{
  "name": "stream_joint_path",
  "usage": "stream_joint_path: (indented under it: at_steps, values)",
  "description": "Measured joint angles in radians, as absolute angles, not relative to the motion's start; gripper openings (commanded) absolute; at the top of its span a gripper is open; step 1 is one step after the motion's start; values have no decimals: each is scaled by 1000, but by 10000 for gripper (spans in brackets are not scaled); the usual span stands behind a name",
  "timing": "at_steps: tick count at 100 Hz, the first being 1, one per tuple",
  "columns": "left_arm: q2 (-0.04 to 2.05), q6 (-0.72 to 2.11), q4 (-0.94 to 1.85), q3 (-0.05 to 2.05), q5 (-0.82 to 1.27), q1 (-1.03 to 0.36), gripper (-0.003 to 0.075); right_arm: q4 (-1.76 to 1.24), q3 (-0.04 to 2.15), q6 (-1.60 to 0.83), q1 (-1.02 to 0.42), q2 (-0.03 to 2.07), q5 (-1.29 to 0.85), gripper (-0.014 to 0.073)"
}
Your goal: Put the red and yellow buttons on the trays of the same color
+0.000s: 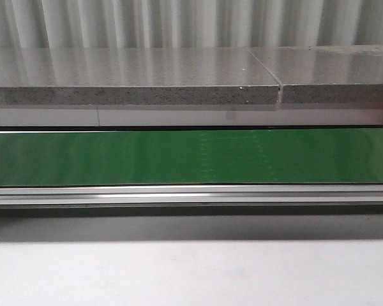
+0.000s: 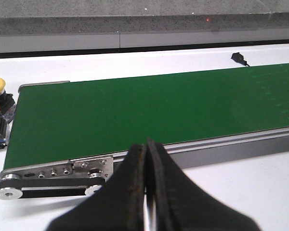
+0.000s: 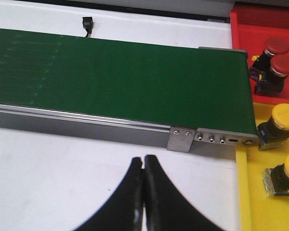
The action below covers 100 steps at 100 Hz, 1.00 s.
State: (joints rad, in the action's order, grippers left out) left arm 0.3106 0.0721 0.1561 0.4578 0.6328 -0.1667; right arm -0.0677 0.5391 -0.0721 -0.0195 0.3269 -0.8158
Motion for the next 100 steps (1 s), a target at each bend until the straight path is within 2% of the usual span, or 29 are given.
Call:
stream_joint_path:
  at_steps: [19,100]
  values:
    - [311,72,156,458,633,-167,-20,-68,495,-72,-20,236,-830,-67]
    - [311,72,156,458,633,-167,-20,-68,493,-72,-20,234,-841,-67]
